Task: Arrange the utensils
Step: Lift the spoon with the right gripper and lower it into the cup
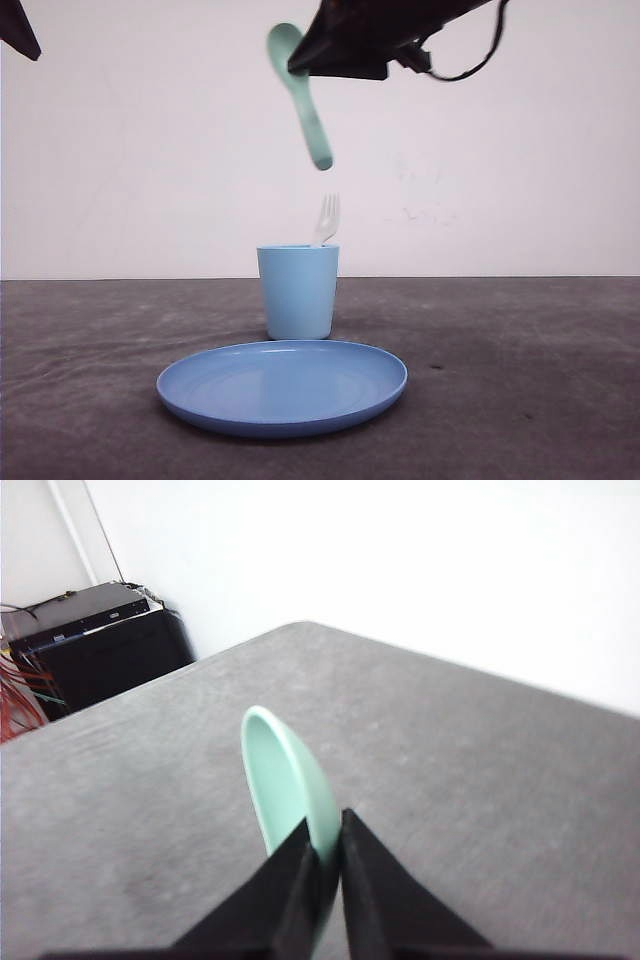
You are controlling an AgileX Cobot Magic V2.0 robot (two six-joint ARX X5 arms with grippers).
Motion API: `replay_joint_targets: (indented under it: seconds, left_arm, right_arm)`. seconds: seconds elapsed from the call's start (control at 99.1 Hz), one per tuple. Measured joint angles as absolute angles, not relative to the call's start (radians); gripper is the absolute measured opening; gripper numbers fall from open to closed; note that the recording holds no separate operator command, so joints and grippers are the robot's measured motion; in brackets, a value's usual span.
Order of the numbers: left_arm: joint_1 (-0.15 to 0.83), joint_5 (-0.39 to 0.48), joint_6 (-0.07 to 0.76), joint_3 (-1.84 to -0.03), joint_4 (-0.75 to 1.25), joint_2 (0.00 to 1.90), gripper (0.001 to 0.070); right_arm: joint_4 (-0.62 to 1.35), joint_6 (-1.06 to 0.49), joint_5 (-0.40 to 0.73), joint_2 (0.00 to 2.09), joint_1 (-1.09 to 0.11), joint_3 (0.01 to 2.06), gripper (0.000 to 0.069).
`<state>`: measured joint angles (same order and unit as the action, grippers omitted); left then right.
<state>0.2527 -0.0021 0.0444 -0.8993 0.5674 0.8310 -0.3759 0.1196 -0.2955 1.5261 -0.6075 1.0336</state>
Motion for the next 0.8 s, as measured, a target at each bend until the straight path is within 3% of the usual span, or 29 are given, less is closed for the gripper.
replay_joint_targets:
  seconds: [0.373, 0.797]
  left_arm:
    - [0.253, -0.002, 0.044, -0.899, 0.603, 0.831, 0.0351]
    - [0.253, -0.002, 0.044, -0.899, 0.62, 0.831, 0.0351]
  right_arm:
    - [-0.608, -0.038, -0.238, 1.709, -0.621, 1.034, 0.0025]
    - [-0.691, -0.056, -0.209, 1.861, -0.623, 1.034, 0.0025]
